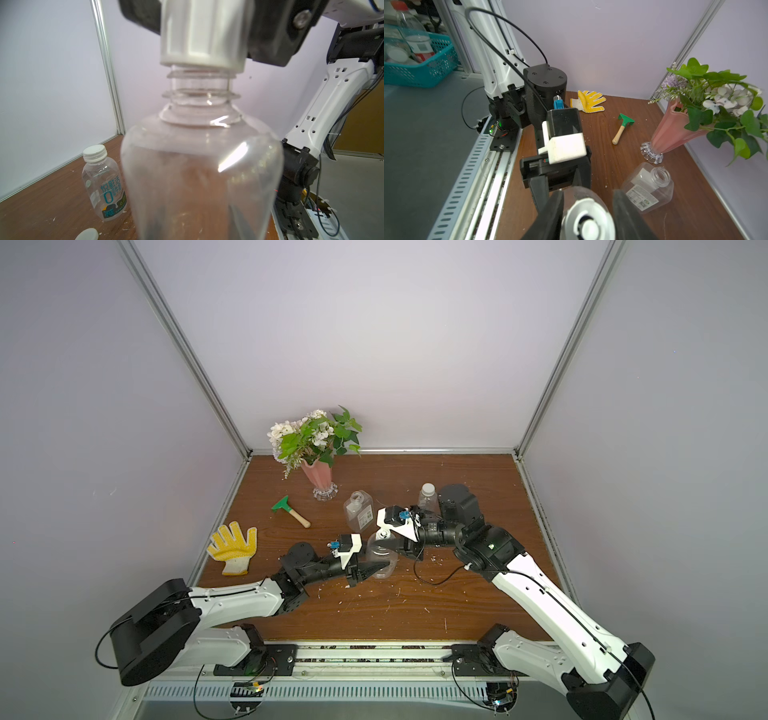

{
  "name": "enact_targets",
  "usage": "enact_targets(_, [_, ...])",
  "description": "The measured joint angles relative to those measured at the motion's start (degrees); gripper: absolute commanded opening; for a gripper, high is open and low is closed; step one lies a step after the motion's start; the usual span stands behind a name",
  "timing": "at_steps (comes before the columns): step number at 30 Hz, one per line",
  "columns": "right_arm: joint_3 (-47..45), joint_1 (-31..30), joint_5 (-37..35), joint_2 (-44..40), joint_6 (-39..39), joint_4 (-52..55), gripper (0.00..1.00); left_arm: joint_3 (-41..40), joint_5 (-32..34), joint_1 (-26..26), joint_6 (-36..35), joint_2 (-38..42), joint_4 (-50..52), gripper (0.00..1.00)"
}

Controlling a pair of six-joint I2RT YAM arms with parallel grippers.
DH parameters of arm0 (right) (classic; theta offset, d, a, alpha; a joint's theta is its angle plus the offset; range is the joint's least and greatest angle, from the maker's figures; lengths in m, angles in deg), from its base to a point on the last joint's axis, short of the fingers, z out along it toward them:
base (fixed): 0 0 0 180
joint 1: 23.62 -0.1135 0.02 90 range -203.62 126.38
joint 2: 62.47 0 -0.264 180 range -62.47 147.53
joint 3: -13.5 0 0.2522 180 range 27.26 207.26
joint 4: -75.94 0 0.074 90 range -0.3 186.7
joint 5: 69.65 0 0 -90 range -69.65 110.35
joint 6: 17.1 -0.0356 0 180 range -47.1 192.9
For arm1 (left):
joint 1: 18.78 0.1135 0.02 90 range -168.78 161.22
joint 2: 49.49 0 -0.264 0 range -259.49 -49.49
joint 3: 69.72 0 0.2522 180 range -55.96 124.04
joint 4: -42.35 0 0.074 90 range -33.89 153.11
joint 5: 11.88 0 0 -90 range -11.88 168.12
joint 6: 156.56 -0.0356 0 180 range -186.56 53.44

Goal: Screw on the bottle caps
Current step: Screw the bottle cap onto the plastic bottle.

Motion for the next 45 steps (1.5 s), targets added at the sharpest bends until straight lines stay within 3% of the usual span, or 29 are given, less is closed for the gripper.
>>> enact_targets(6, [0.0,0.0,0.0,0.2,-1.3,0.0,0.23,0.0,0.3,0.0,-0.1,0.0,0.1,0.41])
enact_targets(28, [3.9,0.8,2.1,4.0,-5.3,1.4,0.21,0.0,3.7,0.0,-0.3,1.6,1.0,0.40])
enact_targets(36, [-2.4,0.0,-5.4,2.6,-16.2,-8.6,0.18,0.0,11.0,0.0,-0.9,2.0,3.5,0.40])
enact_targets(45, [-11.5,-6.7,-23.6,-1.2,-31.6,-20.4,0.16,0.0,17.3,0.0,-2.6,2.0,5.1,0.40])
